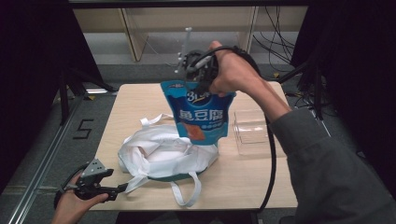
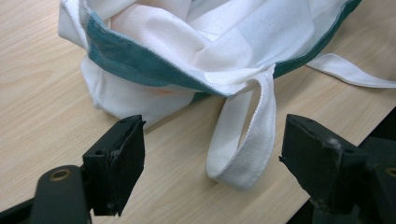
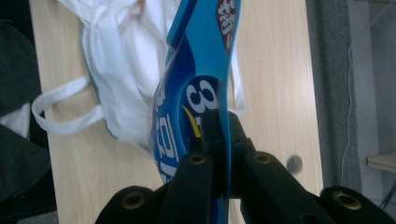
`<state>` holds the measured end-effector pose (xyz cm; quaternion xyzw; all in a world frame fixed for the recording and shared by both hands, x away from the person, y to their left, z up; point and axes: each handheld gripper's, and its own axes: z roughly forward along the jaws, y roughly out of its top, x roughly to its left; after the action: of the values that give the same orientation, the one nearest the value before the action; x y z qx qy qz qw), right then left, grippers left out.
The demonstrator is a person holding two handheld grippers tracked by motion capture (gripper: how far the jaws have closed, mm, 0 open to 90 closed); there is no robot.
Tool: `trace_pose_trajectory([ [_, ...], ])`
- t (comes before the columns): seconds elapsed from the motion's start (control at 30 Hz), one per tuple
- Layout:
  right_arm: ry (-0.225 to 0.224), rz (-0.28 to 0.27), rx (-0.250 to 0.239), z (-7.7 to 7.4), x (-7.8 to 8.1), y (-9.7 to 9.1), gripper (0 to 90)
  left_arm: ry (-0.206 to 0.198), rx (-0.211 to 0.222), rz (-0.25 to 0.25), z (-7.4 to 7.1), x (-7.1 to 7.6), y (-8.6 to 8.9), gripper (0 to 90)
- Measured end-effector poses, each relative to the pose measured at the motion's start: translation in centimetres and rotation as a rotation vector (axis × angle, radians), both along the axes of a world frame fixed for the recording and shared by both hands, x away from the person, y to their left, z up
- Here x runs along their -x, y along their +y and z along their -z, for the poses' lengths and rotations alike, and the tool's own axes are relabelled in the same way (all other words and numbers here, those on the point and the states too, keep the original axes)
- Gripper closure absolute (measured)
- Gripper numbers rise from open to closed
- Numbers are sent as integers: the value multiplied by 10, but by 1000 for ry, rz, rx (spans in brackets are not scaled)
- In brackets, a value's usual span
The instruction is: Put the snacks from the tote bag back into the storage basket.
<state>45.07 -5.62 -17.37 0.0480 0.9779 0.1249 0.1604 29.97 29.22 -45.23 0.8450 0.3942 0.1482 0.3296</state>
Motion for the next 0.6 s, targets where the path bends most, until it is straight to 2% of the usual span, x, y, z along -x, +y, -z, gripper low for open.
trace_pose_trajectory([
  [0.1, -4, 36, 1, -1, -5, -22, 900, 11, 0, -3, 0, 0, -1, 211],
  [0.13, -5, 71, 5, -2, -6, -31, 900, 10, -1, 2, 0, 0, 0, 211],
  [0.2, -11, 87, 4, -2, -11, -45, 900, 9, 0, 1, 1, 0, 0, 211],
  [0.23, -11, 115, 6, -2, -11, -51, 900, 7, -5, -1, 1, 0, 0, 211],
  [0.27, -6, 117, 6, -1, -13, -58, 900, 1, -30, 9, 0, -2, 1, 211],
  [0.3, -14, 121, 8, -2, -15, -64, 900, -8, 22, -30, 3, -1, -3, 211],
  [0.33, -18, 138, 9, -2, -16, -70, 900, -5, 24, -22, 2, 0, -2, 211],
  [0.37, -14, 153, 9, -2, -18, -76, 900, -2, 10, -11, 2, -1, -1, 211],
  [0.4, -22, 160, 11, -2, -20, -82, 900, 5, -30, 14, 0, -1, 1, 211],
  [0.47, -14, 207, 0, -2, -21, -91, 900, 6, -29, 12, 0, -1, 1, 211],
  [0.5, -26, 209, 3, -2, -24, -98, 900, 10, -25, 7, 0, -1, 1, 211],
  [0.6, -14, 250, -19, 0, -28, -112, 900, 5, -10, -2, 1, -1, 0, 211],
])
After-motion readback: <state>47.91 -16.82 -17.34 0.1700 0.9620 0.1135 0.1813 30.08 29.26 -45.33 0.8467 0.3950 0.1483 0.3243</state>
